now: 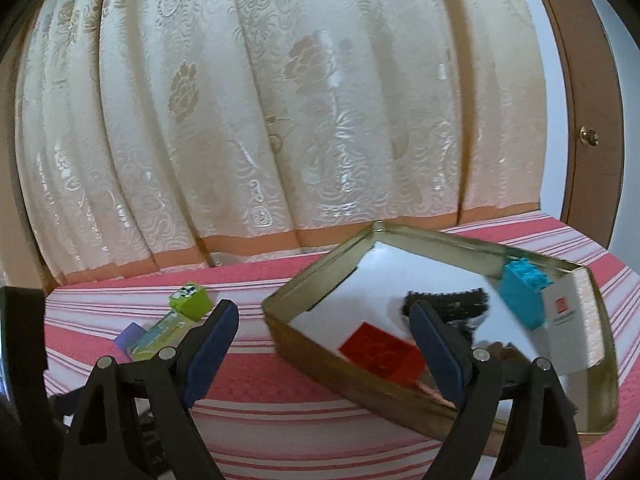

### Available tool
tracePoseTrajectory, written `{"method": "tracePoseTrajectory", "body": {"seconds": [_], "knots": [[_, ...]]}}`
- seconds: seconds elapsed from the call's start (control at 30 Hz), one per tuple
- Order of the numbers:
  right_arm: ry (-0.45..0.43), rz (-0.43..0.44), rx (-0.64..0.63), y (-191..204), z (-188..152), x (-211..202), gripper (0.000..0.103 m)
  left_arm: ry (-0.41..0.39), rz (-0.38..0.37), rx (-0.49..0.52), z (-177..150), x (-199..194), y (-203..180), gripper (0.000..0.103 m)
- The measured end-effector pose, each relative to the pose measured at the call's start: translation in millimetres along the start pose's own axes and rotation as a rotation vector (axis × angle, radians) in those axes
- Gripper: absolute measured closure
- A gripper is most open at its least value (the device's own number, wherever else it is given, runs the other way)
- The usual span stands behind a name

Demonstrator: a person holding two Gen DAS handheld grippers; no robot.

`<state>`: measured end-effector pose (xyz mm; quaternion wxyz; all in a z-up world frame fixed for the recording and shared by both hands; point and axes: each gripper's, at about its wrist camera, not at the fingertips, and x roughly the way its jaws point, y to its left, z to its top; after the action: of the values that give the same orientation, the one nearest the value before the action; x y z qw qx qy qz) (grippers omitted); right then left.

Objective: Organize rigid objects
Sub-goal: 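Withdraw both tools from the tin toward the remaining objects, then grasp the white charger plug with the left tool and lift it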

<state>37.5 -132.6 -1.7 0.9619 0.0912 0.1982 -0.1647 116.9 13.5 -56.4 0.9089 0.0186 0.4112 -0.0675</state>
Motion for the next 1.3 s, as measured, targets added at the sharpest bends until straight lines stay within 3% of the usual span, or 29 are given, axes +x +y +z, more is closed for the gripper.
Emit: {"method": "tracePoseTrajectory", "body": {"seconds": [0.1,0.2,0.27,0.33,0.4,0.6,0.77,0.83,1.0,1.07,1.3], "knots": [[0.023,0.020,-0.002,3.4,-1.4,4.4,0.014,0.022,0.028,0.044,0.4,5.0,-7.7,0.000],[0.034,0.027,0.007,3.0,-2.2,6.9,0.014,0.063,-0.014,0.055,2.4,13.6,-8.5,0.001],[0.054,0.037,0.013,3.1,-2.5,11.2,0.014,0.064,-0.022,0.048,4.0,16.0,-2.4,0.007],[0.079,0.046,0.017,3.7,-2.8,16.1,0.014,0.044,-0.015,0.063,4.2,13.1,3.8,0.024],[0.090,0.058,0.018,5.0,-3.4,18.3,0.014,0.032,-0.011,0.088,4.0,10.5,9.6,0.030],[0.102,0.102,-0.039,23.0,-5.4,21.1,0.014,0.024,0.000,0.094,6.4,8.2,42.7,0.039],[0.140,0.153,-0.086,42.5,-7.2,28.1,0.014,0.026,0.022,0.058,9.9,10.6,73.5,0.039],[0.174,0.186,-0.107,53.3,-8.8,34.2,0.014,0.031,-0.021,0.021,12.0,13.1,84.1,0.039],[0.252,0.288,-0.147,80.4,-13.5,47.7,0.014,0.020,0.040,-0.044,15.6,18.0,96.3,0.039],[0.297,0.320,-0.205,96.2,-17.1,55.5,0.014,0.023,0.032,-0.071,17.4,19.7,101.2,0.039],[0.360,0.314,-0.298,119.7,-25.8,66.4,0.014,0.023,0.046,-0.072,22.3,21.9,99.9,0.039]]}}
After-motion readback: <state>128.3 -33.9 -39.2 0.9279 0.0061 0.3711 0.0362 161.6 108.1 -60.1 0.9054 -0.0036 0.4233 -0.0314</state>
